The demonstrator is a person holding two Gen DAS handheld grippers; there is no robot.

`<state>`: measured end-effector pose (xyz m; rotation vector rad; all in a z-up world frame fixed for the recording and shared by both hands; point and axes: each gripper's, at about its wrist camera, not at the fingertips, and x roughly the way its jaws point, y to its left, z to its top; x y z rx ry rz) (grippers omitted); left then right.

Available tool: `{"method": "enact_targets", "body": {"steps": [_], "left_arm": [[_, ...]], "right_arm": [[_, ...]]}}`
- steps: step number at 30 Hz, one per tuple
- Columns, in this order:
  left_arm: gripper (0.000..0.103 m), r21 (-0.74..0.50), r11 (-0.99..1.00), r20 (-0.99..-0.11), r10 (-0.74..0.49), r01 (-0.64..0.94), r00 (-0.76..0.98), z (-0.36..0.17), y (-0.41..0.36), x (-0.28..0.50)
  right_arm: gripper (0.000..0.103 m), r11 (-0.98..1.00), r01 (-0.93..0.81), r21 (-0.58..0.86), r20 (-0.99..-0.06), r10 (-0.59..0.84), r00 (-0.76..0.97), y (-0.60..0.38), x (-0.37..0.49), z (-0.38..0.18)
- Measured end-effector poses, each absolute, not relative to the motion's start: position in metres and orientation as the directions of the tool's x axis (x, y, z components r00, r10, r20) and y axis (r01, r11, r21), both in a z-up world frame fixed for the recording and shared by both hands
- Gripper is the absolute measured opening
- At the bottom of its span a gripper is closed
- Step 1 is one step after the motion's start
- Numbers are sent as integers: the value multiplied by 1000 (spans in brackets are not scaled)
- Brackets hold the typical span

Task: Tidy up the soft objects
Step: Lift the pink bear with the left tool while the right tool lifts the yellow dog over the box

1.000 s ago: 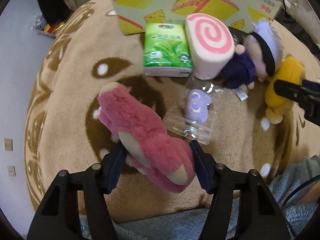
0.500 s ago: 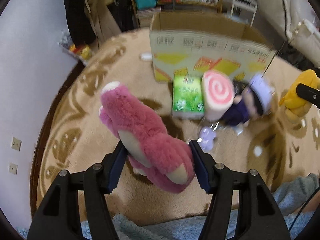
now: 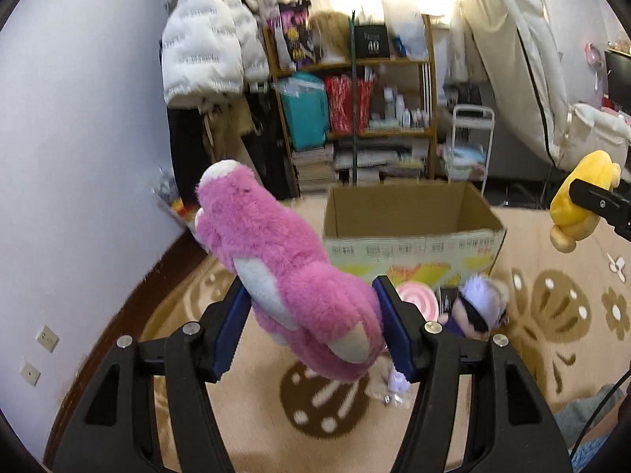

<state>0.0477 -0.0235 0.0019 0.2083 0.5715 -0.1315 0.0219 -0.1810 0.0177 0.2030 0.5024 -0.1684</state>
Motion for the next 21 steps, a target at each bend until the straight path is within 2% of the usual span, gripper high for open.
{"method": "enact_targets", "body": {"steps": [7, 12, 21], "left_arm": [[62, 164, 967, -458, -100, 195, 883, 31, -21, 53], [62, 170, 965, -440, -109, 202, 891, 43, -29, 72], [62, 140, 964, -405, -152, 225, 902, 68, -43, 110]], "right_arm": [[66, 973, 205, 107, -416, -143, 898, -176, 30, 33], [66, 980, 187, 69, -392, -145, 908, -175, 46, 46], [67, 975, 191, 111, -362, -139, 922, -193, 77, 66]]}}
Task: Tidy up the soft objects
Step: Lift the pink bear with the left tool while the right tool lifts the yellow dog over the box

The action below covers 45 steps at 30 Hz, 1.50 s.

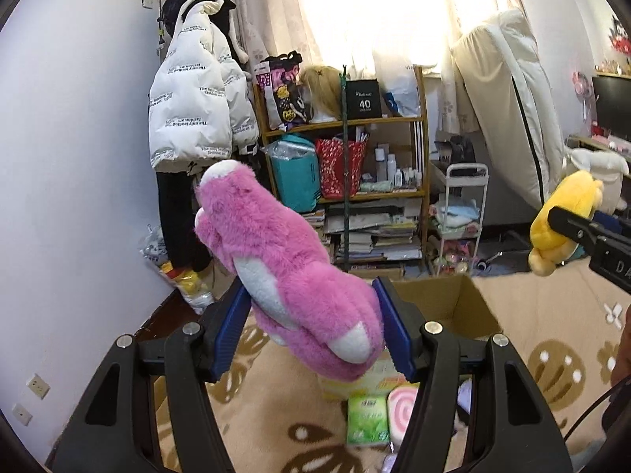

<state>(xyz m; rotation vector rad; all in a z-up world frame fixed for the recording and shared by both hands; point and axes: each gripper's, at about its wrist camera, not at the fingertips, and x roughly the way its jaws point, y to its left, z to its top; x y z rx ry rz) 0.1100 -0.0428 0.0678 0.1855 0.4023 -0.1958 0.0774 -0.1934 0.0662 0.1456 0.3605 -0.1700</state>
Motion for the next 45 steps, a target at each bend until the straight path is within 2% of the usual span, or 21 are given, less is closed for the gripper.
{"method": "enact_targets", "body": {"steps": [9, 15, 28, 45], "left_arm": [[62, 142, 959, -358, -180, 244, 916, 82, -57, 136], [62, 125, 965, -365, -170, 229, 915, 71, -55, 140], [62, 118, 959, -467, -174, 256, 867, 13, -69, 168], [63, 125, 946, -569, -178, 298, 803, -34, -84, 199]], "right_arm": [[67, 977, 180, 111, -322, -136, 937, -197, 100, 69], [67, 978, 170, 124, -330, -121, 936, -200, 105, 53], [68, 982, 141, 125, -426, -75, 902, -200, 139, 7], [69, 987, 109, 120, -522, -31, 853, -200, 162, -34]]}}
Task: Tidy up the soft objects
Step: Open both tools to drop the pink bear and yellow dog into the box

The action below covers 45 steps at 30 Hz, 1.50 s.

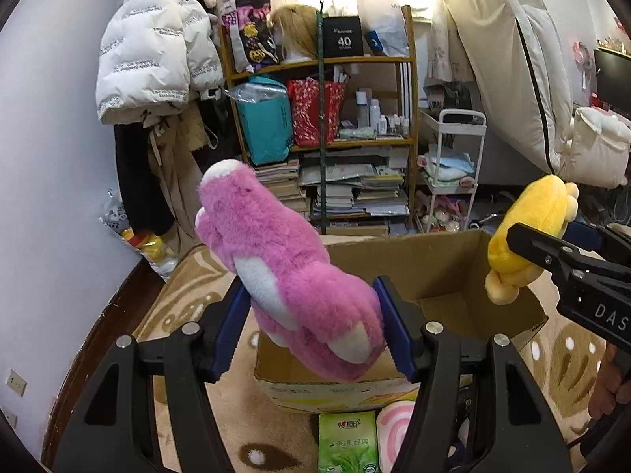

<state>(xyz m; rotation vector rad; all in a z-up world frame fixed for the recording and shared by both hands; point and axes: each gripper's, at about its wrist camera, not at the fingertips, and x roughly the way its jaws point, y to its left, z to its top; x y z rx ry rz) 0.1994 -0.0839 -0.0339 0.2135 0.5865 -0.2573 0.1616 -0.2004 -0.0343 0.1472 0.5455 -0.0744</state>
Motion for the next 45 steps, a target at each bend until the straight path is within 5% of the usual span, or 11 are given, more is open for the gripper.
{"method": "enact_targets", "body": {"steps": [15, 30, 45], "left_arm": [[64, 119, 929, -638, -199, 351, 744, -61, -99, 206], [69, 96, 952, -664, -156, 290, 732, -62, -88, 213], [95, 132, 971, -638, -72, 201, 767, -49, -73, 188]], "right_arm": [[71, 976, 36, 216, -558, 93, 825, -197, 165, -47], [73, 968, 100, 231, -621, 68, 781, -203, 173, -60], [103, 959, 148, 243, -598, 27, 801, -212, 154, -44]]}}
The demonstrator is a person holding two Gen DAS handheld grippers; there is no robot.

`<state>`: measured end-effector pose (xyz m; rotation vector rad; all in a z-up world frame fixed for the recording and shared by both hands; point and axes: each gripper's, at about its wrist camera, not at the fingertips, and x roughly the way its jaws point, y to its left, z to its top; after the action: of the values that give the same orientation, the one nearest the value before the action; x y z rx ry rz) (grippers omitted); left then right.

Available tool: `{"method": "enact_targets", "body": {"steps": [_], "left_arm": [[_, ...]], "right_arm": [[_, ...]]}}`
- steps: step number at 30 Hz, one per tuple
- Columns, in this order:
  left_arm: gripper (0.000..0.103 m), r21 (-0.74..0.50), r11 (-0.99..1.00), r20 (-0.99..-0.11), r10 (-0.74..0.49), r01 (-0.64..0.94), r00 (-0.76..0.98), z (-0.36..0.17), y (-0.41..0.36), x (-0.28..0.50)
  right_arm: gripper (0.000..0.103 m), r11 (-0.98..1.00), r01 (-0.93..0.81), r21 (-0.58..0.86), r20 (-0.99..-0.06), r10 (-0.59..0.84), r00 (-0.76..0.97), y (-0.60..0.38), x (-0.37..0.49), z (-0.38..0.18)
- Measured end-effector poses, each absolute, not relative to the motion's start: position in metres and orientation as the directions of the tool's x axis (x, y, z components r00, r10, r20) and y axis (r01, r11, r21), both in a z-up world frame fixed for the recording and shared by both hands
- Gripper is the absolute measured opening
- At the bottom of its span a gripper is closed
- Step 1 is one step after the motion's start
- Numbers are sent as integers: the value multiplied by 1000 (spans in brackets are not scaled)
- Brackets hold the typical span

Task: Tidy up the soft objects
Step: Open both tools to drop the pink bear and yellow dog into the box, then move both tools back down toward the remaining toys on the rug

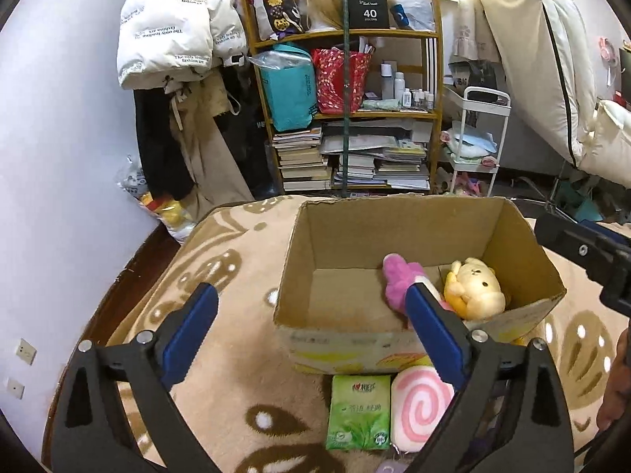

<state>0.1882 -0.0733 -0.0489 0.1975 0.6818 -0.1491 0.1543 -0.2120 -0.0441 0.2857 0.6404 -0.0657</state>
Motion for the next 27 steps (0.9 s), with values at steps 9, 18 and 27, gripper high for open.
{"method": "enact_targets", "body": {"steps": [9, 18, 27], "left_arm": [[97, 129, 971, -640, -74, 203, 765, -37, -64, 164], [97, 177, 962, -654, -43, 208, 756, -35, -59, 136], [97, 203, 949, -683, -38, 239, 729, -38, -61, 109]], "right_arm": [[103, 960, 144, 241, -610, 34, 792, -205, 136, -36], [103, 961, 138, 238, -625, 43, 780, -200, 110, -27], [103, 963, 153, 223, -682, 42, 730, -197, 85, -25]]}}
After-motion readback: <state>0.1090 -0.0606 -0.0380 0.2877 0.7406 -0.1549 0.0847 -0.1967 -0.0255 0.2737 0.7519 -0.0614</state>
